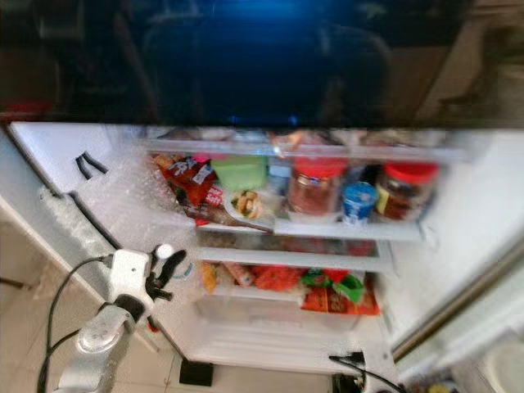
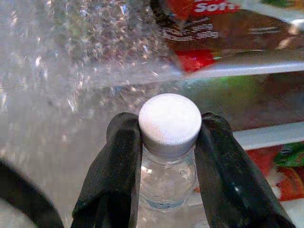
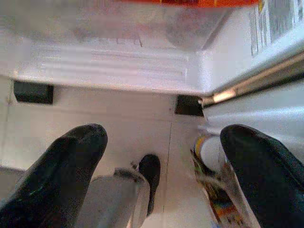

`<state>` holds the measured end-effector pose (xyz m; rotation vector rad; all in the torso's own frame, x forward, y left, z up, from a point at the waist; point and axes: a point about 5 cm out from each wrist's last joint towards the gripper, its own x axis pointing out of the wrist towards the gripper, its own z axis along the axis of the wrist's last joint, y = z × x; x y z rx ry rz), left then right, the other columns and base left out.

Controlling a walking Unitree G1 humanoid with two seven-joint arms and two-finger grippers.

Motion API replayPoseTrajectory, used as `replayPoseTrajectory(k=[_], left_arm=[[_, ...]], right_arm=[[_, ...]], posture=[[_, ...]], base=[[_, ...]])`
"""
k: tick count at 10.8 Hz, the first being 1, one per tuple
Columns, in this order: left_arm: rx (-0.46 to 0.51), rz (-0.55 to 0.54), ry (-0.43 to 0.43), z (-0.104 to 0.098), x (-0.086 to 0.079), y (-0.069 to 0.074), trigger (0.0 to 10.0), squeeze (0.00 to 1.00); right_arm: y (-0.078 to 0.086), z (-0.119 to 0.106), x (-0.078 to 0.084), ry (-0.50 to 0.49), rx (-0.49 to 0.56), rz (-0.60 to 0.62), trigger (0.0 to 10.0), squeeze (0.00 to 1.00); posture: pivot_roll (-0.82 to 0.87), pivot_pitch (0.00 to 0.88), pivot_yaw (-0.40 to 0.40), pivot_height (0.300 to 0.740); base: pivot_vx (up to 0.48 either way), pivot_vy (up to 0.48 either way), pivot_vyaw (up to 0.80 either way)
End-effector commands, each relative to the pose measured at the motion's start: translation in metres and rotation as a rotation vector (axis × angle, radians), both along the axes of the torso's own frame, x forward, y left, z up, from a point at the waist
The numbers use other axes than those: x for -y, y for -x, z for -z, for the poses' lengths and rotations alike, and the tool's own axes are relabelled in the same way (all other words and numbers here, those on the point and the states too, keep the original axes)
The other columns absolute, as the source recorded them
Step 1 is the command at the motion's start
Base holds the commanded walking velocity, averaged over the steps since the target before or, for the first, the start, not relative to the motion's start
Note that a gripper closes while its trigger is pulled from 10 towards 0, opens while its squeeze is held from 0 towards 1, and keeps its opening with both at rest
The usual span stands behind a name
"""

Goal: Restocking fridge

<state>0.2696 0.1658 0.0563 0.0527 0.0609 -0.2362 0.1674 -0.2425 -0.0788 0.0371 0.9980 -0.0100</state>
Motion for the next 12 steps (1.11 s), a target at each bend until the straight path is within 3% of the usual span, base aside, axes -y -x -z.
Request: replayPoseTrajectory(k=[1, 3, 7, 12], left_arm=[[0.029, 0.015, -0.002, -0.007, 0.004, -0.003, 10.0, 0.00], [0.030, 0.020, -0.001, -0.008, 0.004, -0.003, 10.0, 0.00], [0.016, 0.047, 0.003, -0.005, 0.005, 0.004, 10.0, 0.00], [-0.037, 0.167, 0.007, -0.001, 0.015, 0.014, 10.0, 0.00]], right_arm=[[0.002, -0.001, 0.005, 0.009, 0.006, 0.023, 10.0, 0.00], [0.002, -0.001, 0.005, 0.008, 0.006, 0.024, 10.0, 0.00], [0.002, -0.001, 0.005, 0.004, 0.008, 0.022, 10.0, 0.00], [0.003, 0.000, 0.005, 0.005, 0.003, 0.020, 10.0, 0.00]], posture=[[-0.07, 0.004, 0.045, 0.740], [-0.06, 0.006, 0.046, 0.740], [-0.06, 0.009, 0.047, 0.740], [-0.05, 0.014, 0.045, 0.740]], base=[[0.319, 0.000, 0.00], [0.283, 0.000, 0.00], [0.000, 0.000, 0.00], [0.000, 0.000, 0.00]])
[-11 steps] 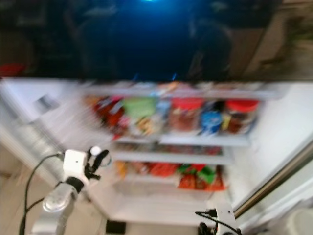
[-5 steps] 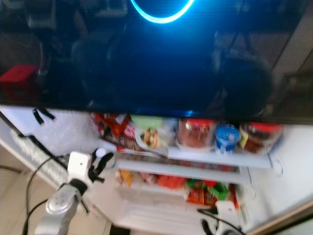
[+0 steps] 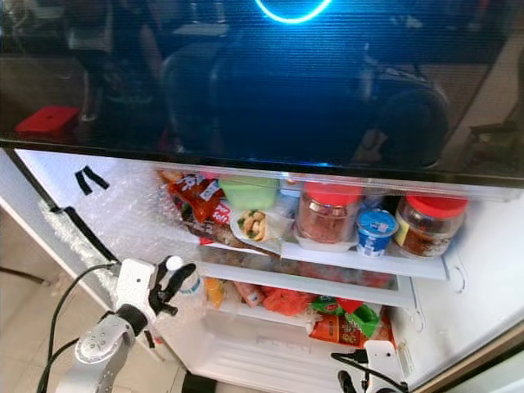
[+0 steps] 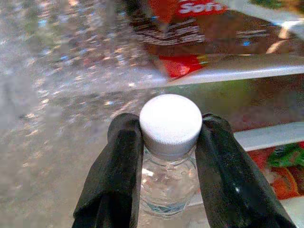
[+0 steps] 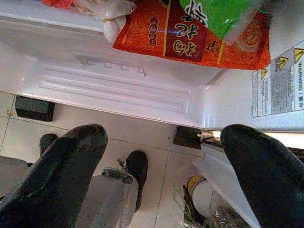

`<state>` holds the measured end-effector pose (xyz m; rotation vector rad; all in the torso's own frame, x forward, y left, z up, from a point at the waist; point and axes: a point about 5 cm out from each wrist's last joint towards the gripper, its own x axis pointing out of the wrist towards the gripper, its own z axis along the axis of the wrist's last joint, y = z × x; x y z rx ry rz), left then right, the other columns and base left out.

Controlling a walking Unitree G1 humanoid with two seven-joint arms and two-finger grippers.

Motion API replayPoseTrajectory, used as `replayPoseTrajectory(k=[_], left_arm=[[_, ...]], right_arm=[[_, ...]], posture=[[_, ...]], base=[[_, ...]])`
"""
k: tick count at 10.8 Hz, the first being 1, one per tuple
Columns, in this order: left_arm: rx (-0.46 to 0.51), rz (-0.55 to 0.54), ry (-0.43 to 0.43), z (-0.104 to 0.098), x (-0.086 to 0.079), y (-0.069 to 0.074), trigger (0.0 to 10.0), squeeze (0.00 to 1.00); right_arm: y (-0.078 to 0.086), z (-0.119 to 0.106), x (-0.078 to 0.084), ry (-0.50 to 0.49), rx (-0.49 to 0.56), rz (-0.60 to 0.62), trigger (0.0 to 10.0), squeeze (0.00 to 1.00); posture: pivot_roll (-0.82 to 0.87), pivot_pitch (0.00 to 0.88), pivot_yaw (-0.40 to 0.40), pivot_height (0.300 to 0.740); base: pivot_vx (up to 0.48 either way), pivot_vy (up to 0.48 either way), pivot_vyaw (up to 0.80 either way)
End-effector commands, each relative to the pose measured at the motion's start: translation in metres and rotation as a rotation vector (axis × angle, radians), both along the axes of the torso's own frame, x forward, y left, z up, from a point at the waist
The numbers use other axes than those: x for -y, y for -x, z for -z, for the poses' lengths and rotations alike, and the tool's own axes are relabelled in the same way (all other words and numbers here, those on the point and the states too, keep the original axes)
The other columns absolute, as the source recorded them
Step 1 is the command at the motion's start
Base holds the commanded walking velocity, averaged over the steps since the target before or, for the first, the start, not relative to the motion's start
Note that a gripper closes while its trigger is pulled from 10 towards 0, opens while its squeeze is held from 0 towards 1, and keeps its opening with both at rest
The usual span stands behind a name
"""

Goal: Restocking fridge

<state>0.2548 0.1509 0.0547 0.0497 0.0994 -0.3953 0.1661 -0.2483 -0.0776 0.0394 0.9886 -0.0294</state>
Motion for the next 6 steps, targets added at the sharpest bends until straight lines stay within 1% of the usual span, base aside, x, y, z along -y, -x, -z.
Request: replayPoseTrajectory(k=[1, 2, 6], left_arm=[[0.003, 0.021, 0.004, -0.0035, 0.0021, 0.0003, 10.0, 0.00], [-0.002, 0.044, -0.002, -0.0028, 0.0052, 0.0012, 10.0, 0.00], [-0.007, 0.073, -0.003, -0.0039, 0.0109, -0.0027, 10.0, 0.00]], right_arm=[[0.0021, 0.0010, -0.0002, -0.002, -0.006, 0.001, 10.0, 0.00], [0.0022, 0.0011, -0.0003, -0.001, -0.007, 0.000, 10.0, 0.00], [0.0006, 0.0005, -0.0013, -0.006, 0.008, 0.009, 10.0, 0.00]], posture=[[-0.05, 0.015, 0.045, 0.740], [-0.05, 0.012, 0.045, 0.740], [-0.06, 0.002, 0.049, 0.740]], base=[[0.000, 0.000, 0.00], [0.000, 0.000, 0.00], [0.000, 0.000, 0.00]])
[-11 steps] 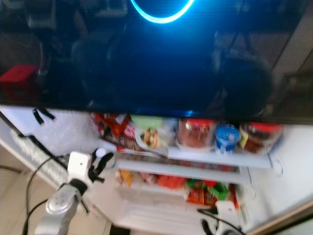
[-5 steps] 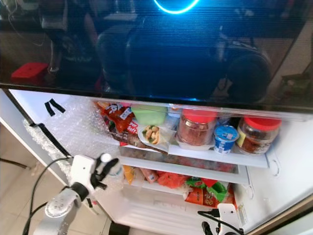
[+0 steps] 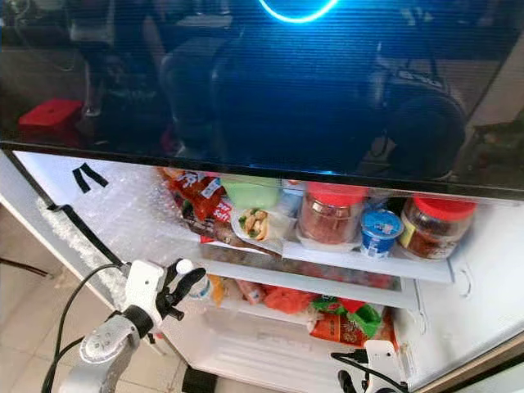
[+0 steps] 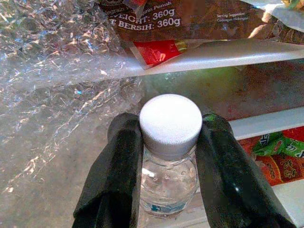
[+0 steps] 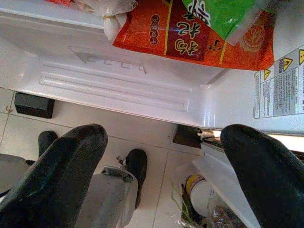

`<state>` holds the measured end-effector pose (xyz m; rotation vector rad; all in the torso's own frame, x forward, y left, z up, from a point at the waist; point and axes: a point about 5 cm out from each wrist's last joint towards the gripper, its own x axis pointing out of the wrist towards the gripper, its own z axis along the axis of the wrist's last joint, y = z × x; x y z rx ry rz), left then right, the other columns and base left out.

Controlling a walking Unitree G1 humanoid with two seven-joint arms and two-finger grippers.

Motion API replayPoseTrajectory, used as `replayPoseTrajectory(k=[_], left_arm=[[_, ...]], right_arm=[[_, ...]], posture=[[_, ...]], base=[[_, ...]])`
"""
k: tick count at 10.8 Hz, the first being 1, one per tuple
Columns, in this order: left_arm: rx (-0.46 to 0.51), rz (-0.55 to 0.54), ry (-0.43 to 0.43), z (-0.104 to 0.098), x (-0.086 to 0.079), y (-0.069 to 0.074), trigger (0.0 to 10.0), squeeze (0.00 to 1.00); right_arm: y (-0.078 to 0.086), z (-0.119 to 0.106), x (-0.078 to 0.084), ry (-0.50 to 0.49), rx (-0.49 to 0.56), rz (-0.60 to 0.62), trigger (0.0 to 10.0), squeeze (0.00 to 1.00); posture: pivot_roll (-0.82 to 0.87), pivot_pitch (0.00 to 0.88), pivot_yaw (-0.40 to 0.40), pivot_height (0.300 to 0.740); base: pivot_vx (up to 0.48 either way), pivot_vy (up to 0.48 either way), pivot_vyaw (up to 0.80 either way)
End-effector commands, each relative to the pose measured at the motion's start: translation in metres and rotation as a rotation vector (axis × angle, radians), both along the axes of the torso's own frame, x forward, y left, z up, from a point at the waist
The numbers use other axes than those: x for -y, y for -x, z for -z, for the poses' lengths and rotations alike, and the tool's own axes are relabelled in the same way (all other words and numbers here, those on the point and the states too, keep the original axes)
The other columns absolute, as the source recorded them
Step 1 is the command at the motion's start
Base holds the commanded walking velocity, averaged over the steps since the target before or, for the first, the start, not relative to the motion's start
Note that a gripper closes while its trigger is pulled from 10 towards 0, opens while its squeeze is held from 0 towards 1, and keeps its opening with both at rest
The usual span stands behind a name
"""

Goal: Restocking fridge

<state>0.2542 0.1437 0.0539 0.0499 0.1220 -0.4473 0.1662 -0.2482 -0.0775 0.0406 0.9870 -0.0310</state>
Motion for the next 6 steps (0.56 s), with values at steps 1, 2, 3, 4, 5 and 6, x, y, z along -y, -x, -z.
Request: replayPoseTrajectory(k=[1, 2, 3, 4, 5, 6], left_arm=[[0.017, 0.024, 0.000, -0.0051, 0.0034, -0.0037, 10.0, 0.00], [0.017, 0.023, 0.000, -0.0049, 0.0035, -0.0038, 10.0, 0.00], [0.019, 0.020, -0.001, -0.0053, 0.0032, -0.0043, 10.0, 0.00], [0.019, 0.018, -0.002, -0.0056, 0.0033, -0.0052, 10.0, 0.00], [0.019, 0.019, -0.002, -0.0059, 0.0036, -0.0055, 10.0, 0.00], [0.019, 0.021, -0.001, -0.0059, 0.0041, -0.0054, 10.0, 0.00]], right_arm=[[0.0004, 0.0005, -0.0016, -0.006, 0.006, 0.007, 10.0, 0.00], [0.0005, 0.0006, -0.0017, -0.008, 0.007, 0.008, 10.0, 0.00], [0.0004, 0.0007, -0.0020, -0.011, 0.006, 0.009, 10.0, 0.00], [0.0005, 0.0007, -0.0019, -0.007, 0.003, 0.007, 10.0, 0.00], [0.0007, 0.0008, -0.0017, -0.006, 0.002, 0.006, 10.0, 0.00], [0.0011, 0.0009, -0.0015, -0.005, 0.000, 0.007, 10.0, 0.00]], posture=[[-0.06, 0.002, 0.050, 0.740], [-0.06, 0.003, 0.050, 0.740], [-0.05, 0.004, 0.050, 0.740], [-0.05, 0.004, 0.050, 0.740], [-0.06, 0.010, 0.050, 0.740], [-0.06, 0.010, 0.050, 0.723]], base=[[0.000, 0.000, 0.00], [0.000, 0.000, 0.00], [0.000, 0.000, 0.00], [0.000, 0.000, 0.00], [0.000, 0.000, 0.00], [0.000, 0.000, 0.00]])
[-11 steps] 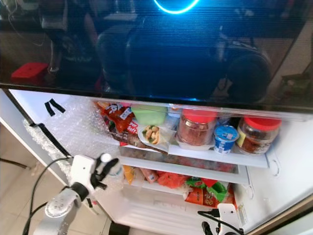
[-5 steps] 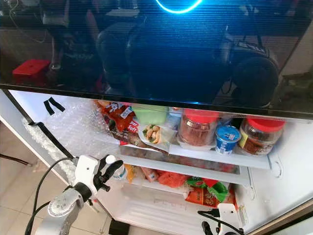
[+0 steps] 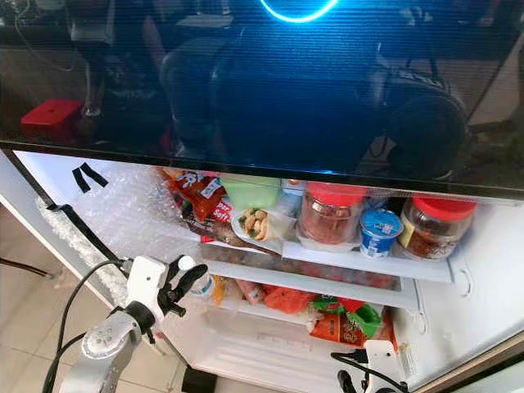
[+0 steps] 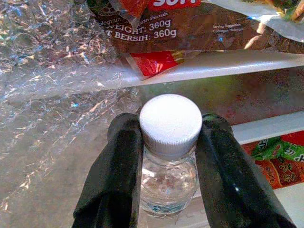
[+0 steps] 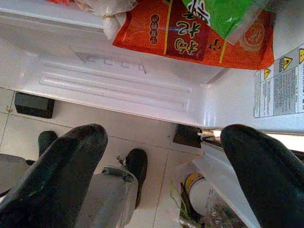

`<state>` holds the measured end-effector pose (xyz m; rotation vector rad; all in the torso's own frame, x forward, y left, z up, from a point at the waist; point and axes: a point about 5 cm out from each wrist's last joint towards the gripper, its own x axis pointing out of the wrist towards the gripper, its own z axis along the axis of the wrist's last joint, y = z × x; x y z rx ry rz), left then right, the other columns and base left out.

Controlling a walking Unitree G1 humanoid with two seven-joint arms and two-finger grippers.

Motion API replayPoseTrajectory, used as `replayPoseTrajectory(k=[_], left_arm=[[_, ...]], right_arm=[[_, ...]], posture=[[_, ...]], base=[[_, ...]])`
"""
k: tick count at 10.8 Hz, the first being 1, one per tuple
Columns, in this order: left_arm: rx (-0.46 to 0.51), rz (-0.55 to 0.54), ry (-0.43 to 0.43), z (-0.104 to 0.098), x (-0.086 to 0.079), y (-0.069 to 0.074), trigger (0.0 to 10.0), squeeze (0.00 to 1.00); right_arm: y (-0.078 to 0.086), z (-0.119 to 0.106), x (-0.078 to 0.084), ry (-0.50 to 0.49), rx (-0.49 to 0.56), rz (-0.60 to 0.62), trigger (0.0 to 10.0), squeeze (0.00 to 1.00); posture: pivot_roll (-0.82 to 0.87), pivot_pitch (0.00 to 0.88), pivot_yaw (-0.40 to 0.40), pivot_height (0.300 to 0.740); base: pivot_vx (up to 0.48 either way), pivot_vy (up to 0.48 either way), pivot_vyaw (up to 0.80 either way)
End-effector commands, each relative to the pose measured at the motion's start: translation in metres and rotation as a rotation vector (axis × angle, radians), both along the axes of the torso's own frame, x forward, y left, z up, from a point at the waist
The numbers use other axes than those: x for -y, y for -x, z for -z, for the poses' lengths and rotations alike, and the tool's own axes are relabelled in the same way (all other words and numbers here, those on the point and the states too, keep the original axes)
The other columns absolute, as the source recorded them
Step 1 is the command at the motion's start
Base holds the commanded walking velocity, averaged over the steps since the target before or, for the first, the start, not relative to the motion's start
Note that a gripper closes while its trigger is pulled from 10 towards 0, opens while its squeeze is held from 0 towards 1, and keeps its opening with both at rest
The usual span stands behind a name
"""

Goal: Restocking fridge

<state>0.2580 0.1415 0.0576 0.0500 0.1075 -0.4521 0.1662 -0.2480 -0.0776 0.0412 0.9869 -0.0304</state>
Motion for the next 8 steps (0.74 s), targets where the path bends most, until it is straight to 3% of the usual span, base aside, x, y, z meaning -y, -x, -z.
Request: replayPoseTrajectory(k=[1, 4, 8], left_arm=[[0.005, 0.017, -0.005, -0.0022, 0.0020, -0.0016, 10.0, 0.00], [0.004, 0.015, -0.008, -0.0022, 0.0016, -0.0021, 10.0, 0.00], [0.008, 0.011, -0.015, -0.0027, 0.0010, -0.0047, 10.0, 0.00]], right_arm=[[0.0014, 0.0010, -0.0012, -0.004, -0.002, 0.006, 10.0, 0.00], [0.0009, 0.0005, -0.0014, -0.011, 0.012, 0.012, 10.0, 0.00], [0.0008, 0.0006, -0.0009, -0.005, 0.011, 0.024, 10.0, 0.00]], posture=[[-0.06, 0.012, 0.050, 0.699], [-0.06, 0.014, 0.050, 0.651], [-0.06, 0.017, 0.051, 0.651]], base=[[0.000, 0.000, 0.00], [0.000, 0.000, 0.00], [0.000, 0.000, 0.00]])
